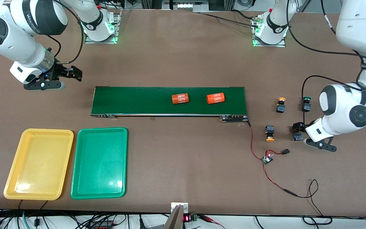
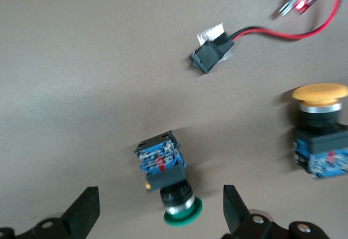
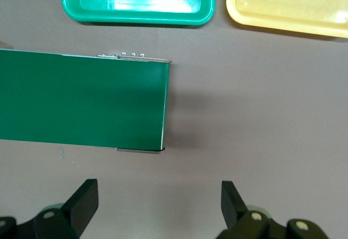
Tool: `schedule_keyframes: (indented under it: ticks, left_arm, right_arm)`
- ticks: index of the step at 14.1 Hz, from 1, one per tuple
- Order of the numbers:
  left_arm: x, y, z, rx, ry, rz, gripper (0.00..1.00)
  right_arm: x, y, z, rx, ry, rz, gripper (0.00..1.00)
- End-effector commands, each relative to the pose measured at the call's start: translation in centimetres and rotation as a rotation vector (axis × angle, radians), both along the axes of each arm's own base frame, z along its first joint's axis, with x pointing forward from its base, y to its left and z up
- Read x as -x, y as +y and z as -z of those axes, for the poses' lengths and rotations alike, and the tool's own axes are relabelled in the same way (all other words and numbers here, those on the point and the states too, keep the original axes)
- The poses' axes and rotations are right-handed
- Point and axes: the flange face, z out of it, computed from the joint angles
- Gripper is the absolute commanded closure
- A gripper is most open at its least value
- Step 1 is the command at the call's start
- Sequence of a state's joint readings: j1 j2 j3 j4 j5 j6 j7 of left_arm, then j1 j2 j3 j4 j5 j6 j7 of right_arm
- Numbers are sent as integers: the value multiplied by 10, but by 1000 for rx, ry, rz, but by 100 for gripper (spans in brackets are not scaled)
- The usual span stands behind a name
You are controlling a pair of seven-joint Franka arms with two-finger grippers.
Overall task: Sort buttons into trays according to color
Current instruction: 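Reach the left gripper to a green-cap button and grasp it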
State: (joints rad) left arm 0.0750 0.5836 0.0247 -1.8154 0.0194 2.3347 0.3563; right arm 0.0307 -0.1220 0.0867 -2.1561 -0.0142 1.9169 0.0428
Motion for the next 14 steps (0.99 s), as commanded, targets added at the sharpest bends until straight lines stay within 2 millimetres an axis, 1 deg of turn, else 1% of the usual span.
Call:
schedule_keyframes:
  ticks: [1, 3, 4, 5, 6, 7, 9, 10, 11, 12, 13, 14]
  left_arm:
    - [10, -4, 20, 4, -21, -19, 0]
    - [10, -6, 29, 4, -16, -44, 0]
    - [10, -6, 33, 2, -22, -70, 4]
    - [11, -9, 40, 1, -14, -90, 17]
    - [12, -10, 43, -1, -11, -114, 34]
    - [12, -10, 43, -3, -10, -130, 51]
    - [9, -10, 38, -4, -19, -129, 77]
    - [7, -10, 33, -4, -26, -129, 80]
    - [4, -10, 21, -4, -42, -126, 82]
    - [0, -10, 0, -7, -69, -120, 83]
    - [-1, -15, -23, -5, -72, -109, 83]
    - [2, -19, -44, -2, -37, -110, 83]
  right_arm:
    - [-2, -1, -1, -4, 6, -10, 0]
    - [-2, -1, -1, -4, 6, -10, 0]
    - [-2, -1, 0, -4, 8, -10, 0]
    - [-2, -1, 0, -4, 8, -10, 0]
    - [-2, -1, 0, -4, 8, -10, 0]
    - [-2, -1, 0, -4, 8, -10, 0]
    - [-2, -1, 0, -4, 8, -10, 0]
    - [-2, -1, 0, -4, 8, -10, 0]
    - [-2, -1, 0, -4, 8, -10, 0]
    - [-2, -1, 0, -4, 8, -10, 0]
    - [-2, -1, 0, -4, 9, -10, 0]
    - [-3, -1, 0, -4, 9, -8, 0]
